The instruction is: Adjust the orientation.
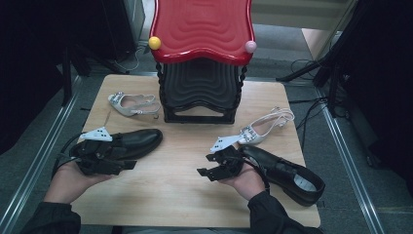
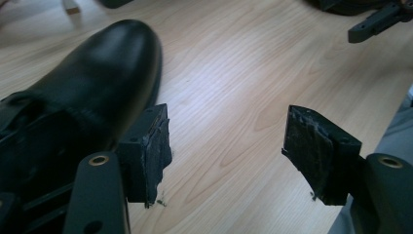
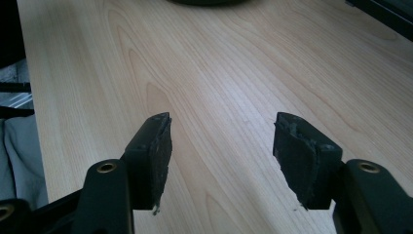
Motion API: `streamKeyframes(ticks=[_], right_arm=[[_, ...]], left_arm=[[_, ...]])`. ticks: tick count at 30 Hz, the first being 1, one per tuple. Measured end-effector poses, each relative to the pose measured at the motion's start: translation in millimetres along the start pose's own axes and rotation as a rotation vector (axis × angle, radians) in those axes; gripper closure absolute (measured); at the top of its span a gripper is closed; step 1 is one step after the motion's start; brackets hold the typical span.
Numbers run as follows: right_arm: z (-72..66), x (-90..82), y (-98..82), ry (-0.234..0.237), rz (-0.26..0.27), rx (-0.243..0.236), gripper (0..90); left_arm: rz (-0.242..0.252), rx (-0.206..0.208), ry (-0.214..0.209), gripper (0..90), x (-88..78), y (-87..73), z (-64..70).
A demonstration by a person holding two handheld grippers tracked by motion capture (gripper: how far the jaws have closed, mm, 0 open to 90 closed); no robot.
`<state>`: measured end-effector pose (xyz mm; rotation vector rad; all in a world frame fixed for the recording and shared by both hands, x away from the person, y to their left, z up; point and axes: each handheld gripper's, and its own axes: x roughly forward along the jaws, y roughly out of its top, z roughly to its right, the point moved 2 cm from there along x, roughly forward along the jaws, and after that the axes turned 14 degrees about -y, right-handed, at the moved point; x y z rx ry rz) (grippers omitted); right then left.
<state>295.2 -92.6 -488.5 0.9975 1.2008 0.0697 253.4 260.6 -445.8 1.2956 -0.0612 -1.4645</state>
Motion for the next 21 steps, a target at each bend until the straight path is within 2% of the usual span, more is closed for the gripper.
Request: streamKeyframes(ticks=[4, 9, 14, 21], right_arm=[[-2.0, 3.2, 1.9, 0.008, -0.008, -0.016, 40.3], [-3.3, 6.4, 4.2, 0.015, -0.016, -0.022, 40.1], [-4.2, 8.2, 4.7, 0.018, -0.021, -0.029, 39.7], [-5.6, 9.7, 5.5, 0.02, -0.023, -0.035, 39.6]], left_arm=[[0.019, -0.022, 0.019, 33.5, -10.4, -6.4, -5.8], [0.035, -0.038, 0.062, 33.4, -20.9, -13.4, -11.2], [0.06, -0.064, 0.082, 33.3, -32.1, -20.1, -17.5], [0.065, -0.099, 0.154, 33.5, -42.1, -31.3, -30.7]])
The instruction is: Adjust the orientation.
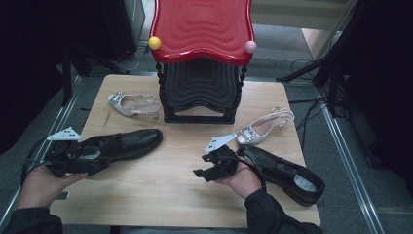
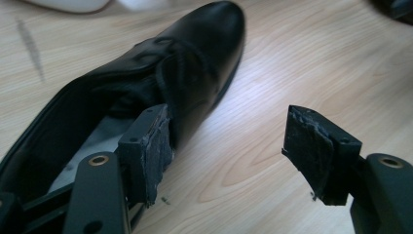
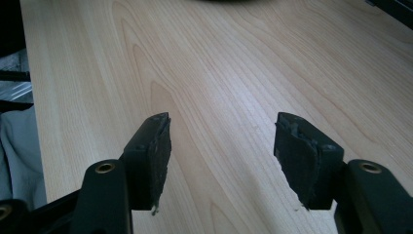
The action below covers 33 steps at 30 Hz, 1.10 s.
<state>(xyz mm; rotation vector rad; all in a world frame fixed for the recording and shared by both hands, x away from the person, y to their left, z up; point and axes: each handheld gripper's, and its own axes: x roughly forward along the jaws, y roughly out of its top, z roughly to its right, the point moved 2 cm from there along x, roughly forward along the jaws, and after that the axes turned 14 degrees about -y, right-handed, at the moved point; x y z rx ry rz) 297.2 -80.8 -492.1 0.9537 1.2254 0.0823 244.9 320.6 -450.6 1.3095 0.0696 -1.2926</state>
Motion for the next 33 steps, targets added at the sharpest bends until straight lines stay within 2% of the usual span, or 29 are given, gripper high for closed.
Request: streamKeyframes(ticks=[4, 12, 21, 26, 33], right_arm=[[0.0, 0.3, 0.0, -0.001, -0.001, -0.001, 39.6], [-1.0, 0.9, -0.7, -0.003, -0.003, -0.005, 39.6], [0.5, -4.8, -8.1, -0.022, 0.0, 0.009, 39.6], [2.3, -10.5, -15.1, -0.04, -0.003, 0.028, 39.3], [3.5, -15.1, -21.5, -0.056, -0.006, 0.044, 39.1]], left_arm=[[0.009, -0.031, 0.007, 33.8, 4.4, -5.3, -10.3], [-0.01, -0.047, -0.011, 36.1, 22.6, -6.7, -23.3], [-0.019, -0.028, -0.024, 42.3, 36.5, 3.4, -30.2], [-0.039, -0.034, -0.032, 46.9, 44.1, 8.9, -33.9], [-0.059, -0.032, -0.071, 49.1, 54.3, 14.4, -39.6]])
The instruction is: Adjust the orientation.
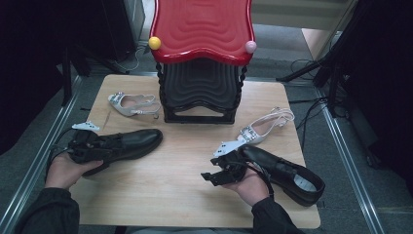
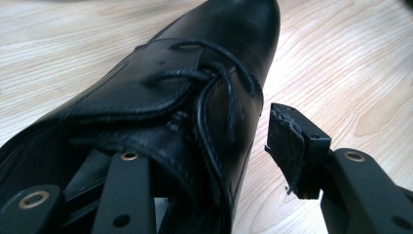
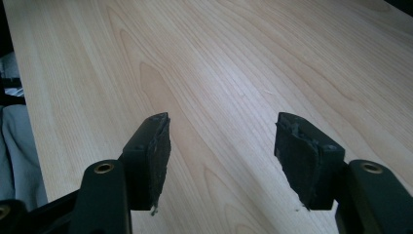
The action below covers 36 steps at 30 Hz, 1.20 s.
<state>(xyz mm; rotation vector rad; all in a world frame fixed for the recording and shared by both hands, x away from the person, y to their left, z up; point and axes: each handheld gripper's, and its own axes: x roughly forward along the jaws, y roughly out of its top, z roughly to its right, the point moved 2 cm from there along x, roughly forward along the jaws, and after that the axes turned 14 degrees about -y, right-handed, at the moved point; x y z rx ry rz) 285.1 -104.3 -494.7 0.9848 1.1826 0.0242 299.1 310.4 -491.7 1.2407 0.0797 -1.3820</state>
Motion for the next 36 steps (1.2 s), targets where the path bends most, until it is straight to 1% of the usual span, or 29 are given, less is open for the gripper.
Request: streamKeyframes(ticks=[3, 4, 5, 6, 7, 8, 9, 12, 13, 14, 16, 19, 23, 27, 28, 30, 34, 36], right_arm=[[1.1, -2.2, -3.0, -0.009, -0.003, 0.008, 39.1], [1.4, -2.9, -3.8, -0.01, -0.002, 0.011, 39.1], [2.2, -4.4, -5.5, -0.015, -0.001, 0.015, 39.1], [2.2, -4.4, -5.5, -0.015, -0.001, 0.015, 39.1], [2.4, -5.2, -6.4, -0.019, -0.003, 0.02, 39.1], [3.0, -6.3, -8.0, -0.023, -0.003, 0.025, 39.2], [3.0, -6.3, -8.0, -0.023, -0.003, 0.025, 39.2], [3.6, -8.3, -10.2, -0.028, -0.002, 0.034, 39.2], [3.9, -8.9, -10.9, -0.03, -0.001, 0.036, 39.2], [4.3, -9.6, -11.7, -0.032, -0.002, 0.036, 39.2], [5.0, -11.1, -13.2, -0.034, 0.0, 0.042, 39.1], [6.2, -13.7, -16.4, -0.04, -0.002, 0.055, 39.2], [7.3, -15.3, -18.6, -0.048, 0.001, 0.059, 39.1], [7.5, -17.8, -21.7, -0.055, -0.001, 0.07, 39.1], [7.9, -18.2, -22.5, -0.056, -0.001, 0.07, 39.1], [8.8, -19.1, -24.1, -0.061, 0.0, 0.069, 39.1], [8.9, -21.7, -27.0, -0.07, -0.006, 0.087, 39.0], [9.3, -23.5, -27.9, -0.083, 0.006, 0.085, 39.2]], left_arm=[[-0.015, 0.0, -0.012, 51.9, 3.2, 2.4, -1.6], [-0.018, 0.003, -0.013, 54.2, 3.4, 3.1, -2.4], [-0.005, -0.004, -0.038, 59.3, 3.0, 4.9, -3.3], [-0.005, -0.004, -0.038, 62.1, 3.0, 4.9, -3.3], [0.001, -0.005, -0.052, 62.1, 2.9, 6.1, -3.2], [0.001, -0.006, -0.068, 68.3, 3.1, 7.4, -3.0], [0.001, -0.01, -0.081, 68.3, 3.5, 9.1, -2.2], [-0.013, 0.0, -0.122, 74.5, 6.5, 14.2, 1.0], [-0.015, -0.008, -0.134, 75.8, 8.3, 16.0, 2.5], [-0.022, -0.006, -0.139, 76.9, 9.9, 17.8, 3.7], [-0.044, 0.018, -0.151, 78.1, 12.8, 21.3, 7.6], [-0.06, 0.038, -0.16, 78.1, 18.0, 27.3, 15.2], [-0.06, 0.057, -0.191, 77.9, 24.3, 34.7, 23.7], [-0.056, 0.074, -0.206, 77.7, 30.2, 42.1, 31.7], [-0.057, 0.074, -0.215, 77.7, 31.6, 43.8, 33.6], [-0.06, 0.083, -0.218, 77.6, 34.7, 47.1, 37.0], [-0.067, 0.1, -0.23, 77.2, 41.7, 53.8, 45.5], [-0.069, 0.109, -0.232, 77.3, 45.4, 57.6, 50.7]])
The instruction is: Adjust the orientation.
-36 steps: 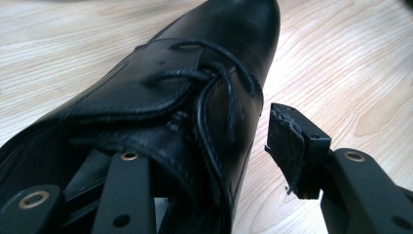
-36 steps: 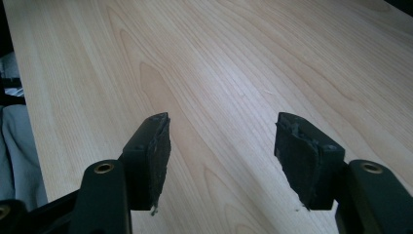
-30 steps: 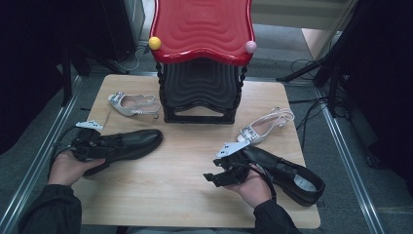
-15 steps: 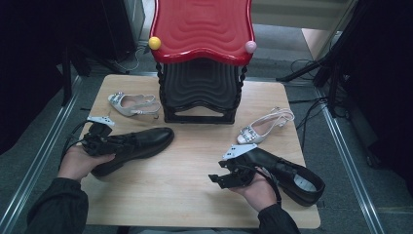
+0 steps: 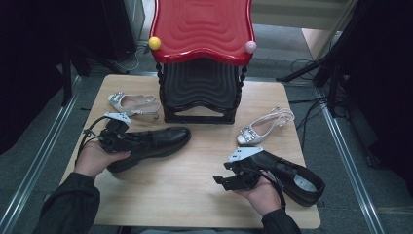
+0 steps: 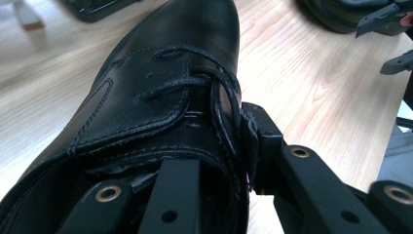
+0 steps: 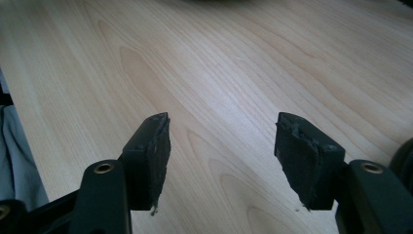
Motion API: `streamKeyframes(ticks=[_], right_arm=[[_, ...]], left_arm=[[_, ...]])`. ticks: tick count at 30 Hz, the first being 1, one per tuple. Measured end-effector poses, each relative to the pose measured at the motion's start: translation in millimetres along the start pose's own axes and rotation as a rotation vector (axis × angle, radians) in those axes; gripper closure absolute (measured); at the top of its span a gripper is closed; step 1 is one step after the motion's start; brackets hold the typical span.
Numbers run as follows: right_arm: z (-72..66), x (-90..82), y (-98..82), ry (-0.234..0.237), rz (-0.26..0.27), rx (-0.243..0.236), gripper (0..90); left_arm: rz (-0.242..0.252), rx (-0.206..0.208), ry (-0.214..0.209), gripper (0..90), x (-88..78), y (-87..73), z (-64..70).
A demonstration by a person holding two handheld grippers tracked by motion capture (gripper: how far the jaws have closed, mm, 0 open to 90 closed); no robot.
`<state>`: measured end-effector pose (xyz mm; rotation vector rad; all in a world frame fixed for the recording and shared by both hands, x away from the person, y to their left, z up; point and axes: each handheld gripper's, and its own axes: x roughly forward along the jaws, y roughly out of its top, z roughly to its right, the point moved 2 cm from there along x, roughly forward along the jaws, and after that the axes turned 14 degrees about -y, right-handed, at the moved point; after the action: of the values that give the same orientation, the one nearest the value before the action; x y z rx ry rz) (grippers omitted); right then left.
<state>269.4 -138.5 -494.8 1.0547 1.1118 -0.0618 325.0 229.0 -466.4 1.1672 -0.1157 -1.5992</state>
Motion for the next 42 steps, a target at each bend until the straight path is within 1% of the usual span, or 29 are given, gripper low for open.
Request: streamKeyframes(ticks=[1, 3, 5, 9, 11, 17, 18, 20, 21, 22, 24, 26, 29, 31, 32, 33, 37, 38, 39, 40, 41, 42], right_arm=[[0.9, -2.4, -0.2, -0.003, 0.019, 0.003, 39.3], [1.2, -3.5, -0.5, -0.006, 0.023, 0.01, 39.3], [2.0, -4.4, -1.8, -0.009, 0.023, 0.012, 39.2], [2.0, -4.7, -4.1, -0.012, 0.012, 0.016, 38.9], [1.9, -4.8, -4.5, -0.012, 0.011, 0.016, 38.8], [1.9, -4.3, -4.6, -0.011, 0.012, 0.014, 38.7], [1.6, -4.2, -4.4, -0.013, 0.012, 0.015, 38.7], [1.3, -4.0, -4.4, -0.012, 0.012, 0.016, 38.7], [1.1, -3.7, -4.2, -0.012, 0.013, 0.015, 38.7], [1.1, -3.4, -4.0, -0.011, 0.017, 0.014, 38.7], [1.0, -2.9, -3.5, -0.011, 0.021, 0.02, 38.8], [1.4, -2.3, -2.9, -0.014, 0.028, 0.026, 38.8], [1.9, -0.9, -1.9, -0.02, 0.035, 0.04, 39.0], [2.3, 0.5, -0.9, -0.028, 0.044, 0.048, 39.3], [2.6, 1.3, -0.3, -0.033, 0.048, 0.053, 39.6], [2.7, 2.2, 0.3, -0.034, 0.052, 0.062, 39.8], [3.5, 6.5, 2.3, -0.045, 0.068, 0.085, 41.3], [3.7, 7.4, 2.7, -0.048, 0.07, 0.089, 41.7], [4.1, 9.3, 3.5, -0.05, 0.075, 0.097, 42.2], [4.1, 9.3, 3.5, -0.05, 0.075, 0.097, 42.2], [4.3, 10.8, 4.0, -0.055, 0.075, 0.103, 42.8], [4.3, 10.8, 4.0, -0.055, 0.075, 0.103, 42.8]], left_arm=[[0.001, 0.004, -0.005, 77.3, 2.5, 2.2, 2.0], [-0.002, 0.011, -0.009, 77.3, 7.5, 6.4, 5.9], [-0.004, 0.007, -0.019, 77.4, 12.9, 10.1, 10.1], [-0.018, 0.014, -0.043, 77.3, 24.9, 16.1, 18.5], [-0.032, 0.028, -0.041, 77.2, 30.7, 18.1, 22.8], [-0.056, 0.052, -0.045, 77.5, 47.5, 21.9, 36.4], [-0.055, 0.048, -0.044, 77.5, 50.4, 22.5, 39.0], [-0.057, 0.049, -0.048, 77.5, 56.3, 23.5, 43.2], [-0.062, 0.056, -0.044, 77.5, 59.4, 23.8, 45.1], [-0.061, 0.053, -0.046, 77.6, 63.2, 24.1, 47.7], [-0.073, 0.06, -0.043, 77.6, 70.3, 24.7, 51.5], [-0.076, 0.06, -0.046, 77.6, 78.5, 24.9, 55.3], [-0.079, 0.059, -0.05, 77.2, 89.1, 25.2, 58.8], [-0.07, 0.049, -0.048, 76.7, 96.8, 24.3, 59.6], [-0.065, 0.044, -0.056, 77.1, 99.2, 24.1, 59.7], [-0.063, 0.047, -0.055, 76.9, 101.3, 24.1, 59.8], [-0.07, 0.064, -0.045, 73.8, 104.1, 23.1, 60.4], [-0.077, 0.066, -0.056, 72.1, 104.0, 22.6, 60.2], [-0.08, 0.067, -0.058, 67.8, 103.7, 22.3, 60.1], [-0.081, 0.068, -0.062, 67.8, 103.6, 21.9, 60.2], [-0.088, 0.07, -0.068, 62.9, 103.6, 21.5, 60.5], [-0.089, 0.073, -0.061, 62.9, 102.8, 21.0, 61.1]])
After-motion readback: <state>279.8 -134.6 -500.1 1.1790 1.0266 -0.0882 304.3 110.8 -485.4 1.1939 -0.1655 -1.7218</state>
